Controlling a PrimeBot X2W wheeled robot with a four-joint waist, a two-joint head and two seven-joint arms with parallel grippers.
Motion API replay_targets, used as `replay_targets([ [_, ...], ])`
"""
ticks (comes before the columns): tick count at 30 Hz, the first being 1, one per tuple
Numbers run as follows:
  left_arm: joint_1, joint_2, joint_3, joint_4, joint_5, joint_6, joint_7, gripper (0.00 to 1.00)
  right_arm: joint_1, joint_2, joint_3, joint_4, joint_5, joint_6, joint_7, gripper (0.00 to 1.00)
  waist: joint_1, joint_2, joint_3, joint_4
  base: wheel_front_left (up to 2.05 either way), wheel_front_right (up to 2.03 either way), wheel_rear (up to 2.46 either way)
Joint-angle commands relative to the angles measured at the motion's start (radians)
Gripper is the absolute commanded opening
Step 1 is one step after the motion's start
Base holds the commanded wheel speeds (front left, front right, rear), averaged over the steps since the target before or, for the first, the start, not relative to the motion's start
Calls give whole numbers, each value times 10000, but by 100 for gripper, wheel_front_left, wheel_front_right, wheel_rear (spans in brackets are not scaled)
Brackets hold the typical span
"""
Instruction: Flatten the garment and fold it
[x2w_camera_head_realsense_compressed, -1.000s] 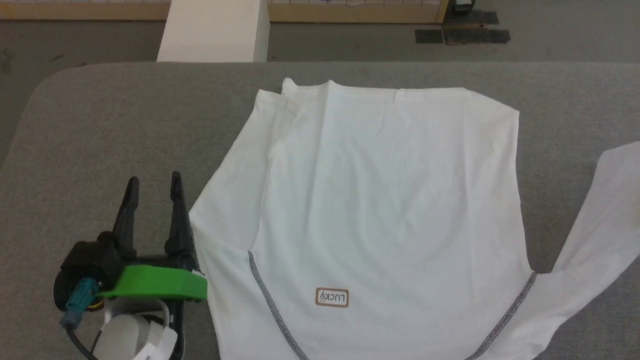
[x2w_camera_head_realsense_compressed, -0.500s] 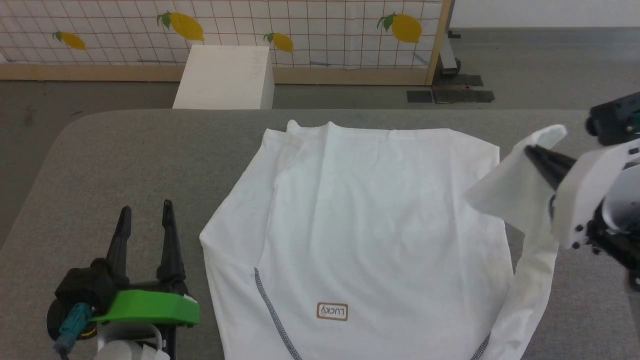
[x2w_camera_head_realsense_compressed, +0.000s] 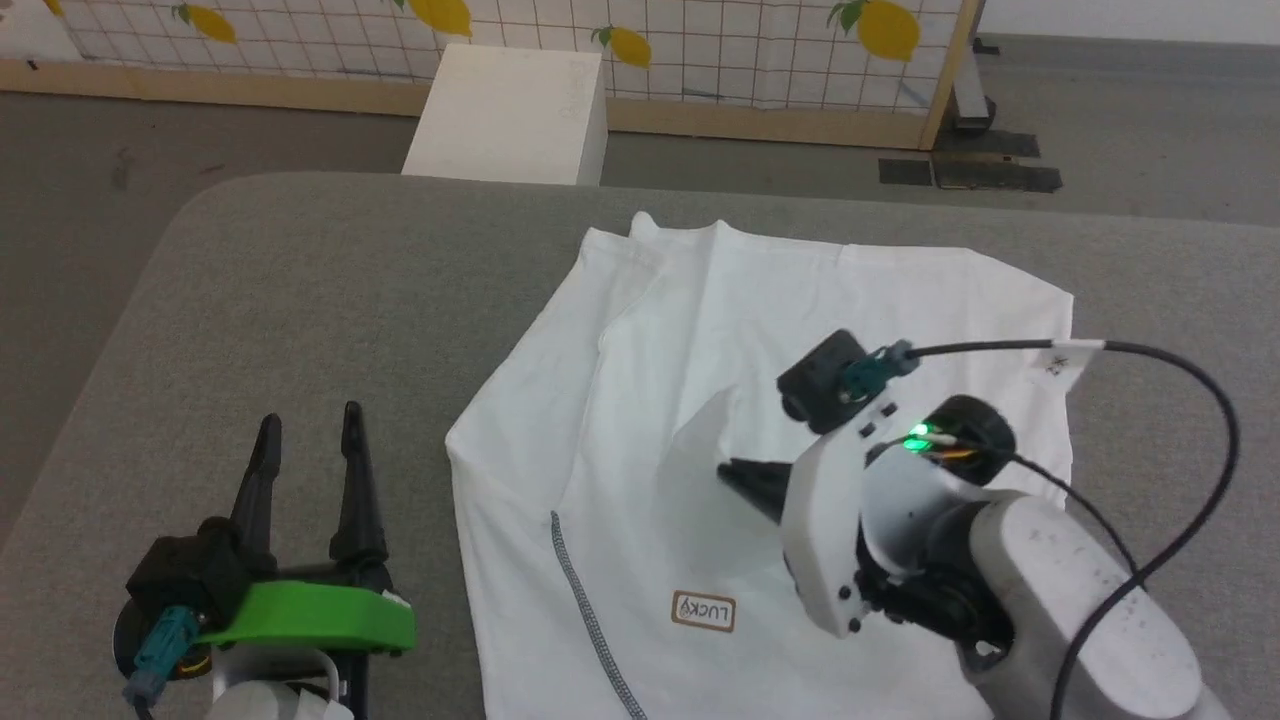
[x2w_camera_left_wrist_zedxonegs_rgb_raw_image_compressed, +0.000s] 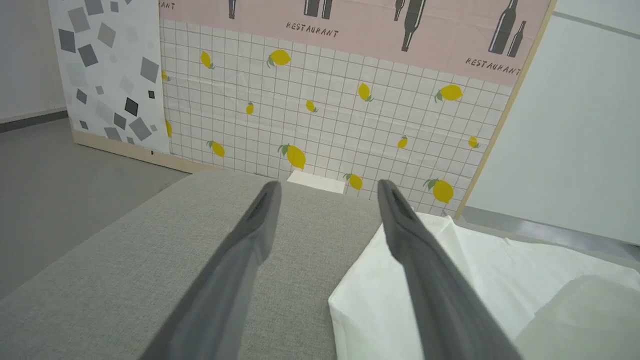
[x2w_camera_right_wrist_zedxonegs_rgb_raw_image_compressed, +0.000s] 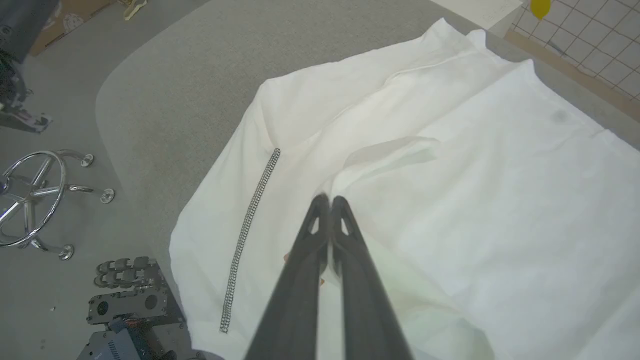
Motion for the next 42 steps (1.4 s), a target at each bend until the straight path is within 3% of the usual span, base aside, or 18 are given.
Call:
replay_targets([
  [1, -32, -38, 13, 30, -82, -35, -47, 100, -168, 120, 261, 218, 88, -15, -131, 0, 1, 92, 197, 200, 0, 0, 0],
  [8, -153, -191, -35, 118, -39, -98, -47, 100, -339, 396, 1970, 1565, 303, -15, -436, 0, 1, 92, 535, 457, 0, 0, 0],
  [9, -207, -259, -48, 147, -14, -120, -47, 100, -371, 376, 2623, 2024, 462, -15, -484, 0, 1, 92, 693, 500, 0, 0, 0],
  [18, -293, -393, -17, 252, 74, -174, -47, 100, -424, 373, 3664, 3031, 759, -15, -1127, 0, 1, 92, 904, 429, 0, 0, 0],
  [19, -298, -408, -11, 266, 80, -181, -47, 100, -435, 420, 3703, 3097, 852, -15, -1256, 26, 1, 92, 909, 411, 0, 0, 0],
  [20, -295, -415, -1, 281, 81, -187, -47, 100, -449, 457, 3712, 3142, 952, -15, -1322, 82, 1, 92, 904, 380, 0, 0, 0],
  [21, -284, -418, 17, 299, 82, -191, -47, 100, -506, 474, 3768, 3133, 1054, -15, -1396, 100, 1, 92, 894, 337, 0, 0, 0],
  [24, -275, -409, 45, 364, 96, -211, -47, 100, -640, 486, 3597, 2916, 1455, -15, -1699, 100, 1, 92, 817, 233, 0, 0, 0],
  [28, -237, -335, 96, 453, 95, -214, -47, 100, -758, 259, 3043, 2226, 1973, -15, -1978, 100, 1, 92, 571, 42, 0, 0, 0],
  [32, -110, -208, 174, 474, 65, -189, -2, 100, -669, -84, 1853, 1455, 2322, -15, -2226, 100, 1, 92, 245, -225, 0, 0, 0],
  [36, 25, -105, 227, 426, 31, -146, 95, 100, -336, -195, -81, 1025, 2224, -15, -2742, 100, 1, 92, -33, -509, 0, 0, 0],
  [42, 65, -57, 189, 336, 12, -95, 201, 100, 392, 255, -3640, 886, 1127, -15, -4051, 100, 1, 92, -168, -827, 0, 0, 0],
])
